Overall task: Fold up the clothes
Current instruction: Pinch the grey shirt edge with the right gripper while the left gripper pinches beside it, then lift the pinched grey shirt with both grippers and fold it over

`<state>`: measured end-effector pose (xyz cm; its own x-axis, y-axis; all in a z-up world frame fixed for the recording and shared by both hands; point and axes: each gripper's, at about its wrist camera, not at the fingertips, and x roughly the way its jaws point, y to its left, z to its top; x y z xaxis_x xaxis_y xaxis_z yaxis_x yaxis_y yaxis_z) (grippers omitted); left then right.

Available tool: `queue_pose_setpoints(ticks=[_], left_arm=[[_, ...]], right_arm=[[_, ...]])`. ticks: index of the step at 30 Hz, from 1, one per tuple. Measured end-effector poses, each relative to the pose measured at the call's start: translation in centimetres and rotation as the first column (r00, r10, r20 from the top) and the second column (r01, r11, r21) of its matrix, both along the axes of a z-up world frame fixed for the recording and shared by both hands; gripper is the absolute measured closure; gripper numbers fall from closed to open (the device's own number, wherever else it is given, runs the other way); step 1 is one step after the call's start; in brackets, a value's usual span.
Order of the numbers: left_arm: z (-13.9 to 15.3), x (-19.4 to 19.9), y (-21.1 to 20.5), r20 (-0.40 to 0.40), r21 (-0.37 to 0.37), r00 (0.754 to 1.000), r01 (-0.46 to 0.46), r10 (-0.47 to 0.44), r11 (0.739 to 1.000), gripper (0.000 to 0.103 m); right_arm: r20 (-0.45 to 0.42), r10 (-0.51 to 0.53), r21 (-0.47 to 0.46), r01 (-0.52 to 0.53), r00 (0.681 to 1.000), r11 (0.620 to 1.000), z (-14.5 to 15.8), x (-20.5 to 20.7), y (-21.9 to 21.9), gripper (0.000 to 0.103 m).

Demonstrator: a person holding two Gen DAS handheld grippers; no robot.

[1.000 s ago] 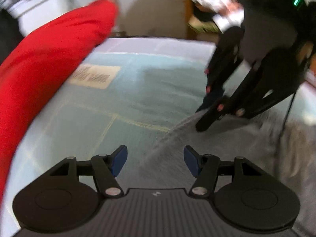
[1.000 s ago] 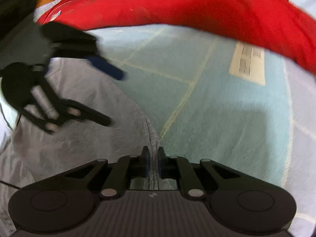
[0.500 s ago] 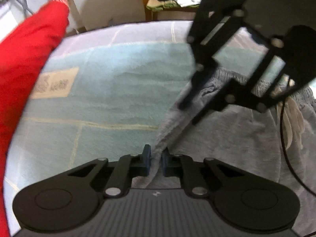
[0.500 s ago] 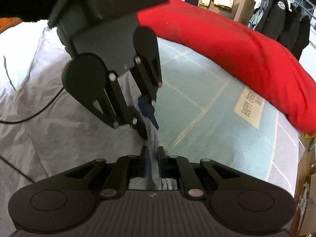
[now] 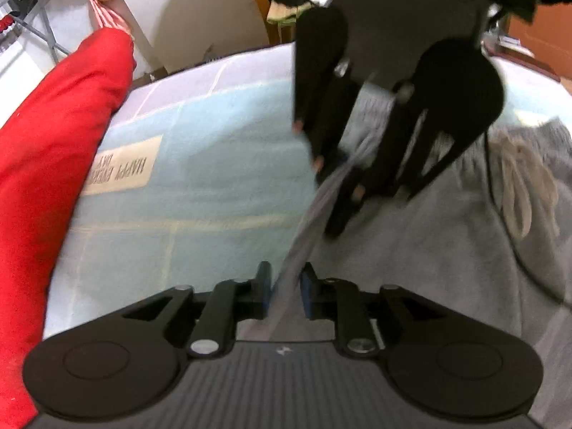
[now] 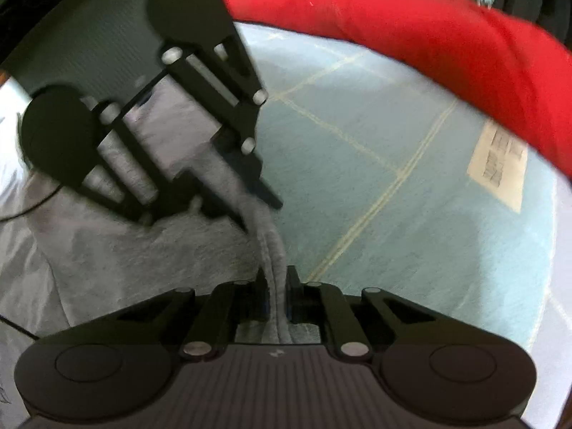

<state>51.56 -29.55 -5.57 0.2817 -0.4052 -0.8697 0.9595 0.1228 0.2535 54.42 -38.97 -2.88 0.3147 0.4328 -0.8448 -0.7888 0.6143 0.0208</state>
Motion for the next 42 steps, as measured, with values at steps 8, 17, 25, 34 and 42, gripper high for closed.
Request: queue_pose_setpoints(ticks=[8, 17, 25, 34, 42], left_arm=[[-0.3, 2.3, 4.1, -0.049, 0.142, 0.999, 0.014, -0.007, 0.990, 0.072], [-1.1, 4.9, 8.0, -0.108, 0.235, 0.993, -0.010, 0.036, 0.972, 0.051], [-0.8, 2.9, 7.5, -0.093, 0.272, 0.995, 0.048, -0.023, 0.961, 0.091], [2.5, -0.3, 8.2, 0.017, 0.258, 1.000, 0.009, -0.014, 0.966, 0.099], [6.1, -4.8, 8.6, 0.101, 0.220, 0.994, -0.050, 0.028, 0.974, 0.099]], right_arm=[[0.115, 0.032, -0.024, -0.029, 0.993, 0.999, 2.6, -2.6, 0.6, 0.094], [0.148, 0.072, -0.030, -0.068, 0.986, 0.997, 4.8, -5.0, 0.2, 0.094], [0.164, 0.093, -0.051, -0.085, 0.982, 0.995, 4.8, -5.9, 0.7, 0.094], [0.189, 0.120, -0.119, -0.098, 0.975, 0.988, 4.8, -7.3, 1.1, 0.095], [0.224, 0.140, -0.173, -0.102, 0.965, 0.980, 5.8, -9.7, 1.6, 0.095]])
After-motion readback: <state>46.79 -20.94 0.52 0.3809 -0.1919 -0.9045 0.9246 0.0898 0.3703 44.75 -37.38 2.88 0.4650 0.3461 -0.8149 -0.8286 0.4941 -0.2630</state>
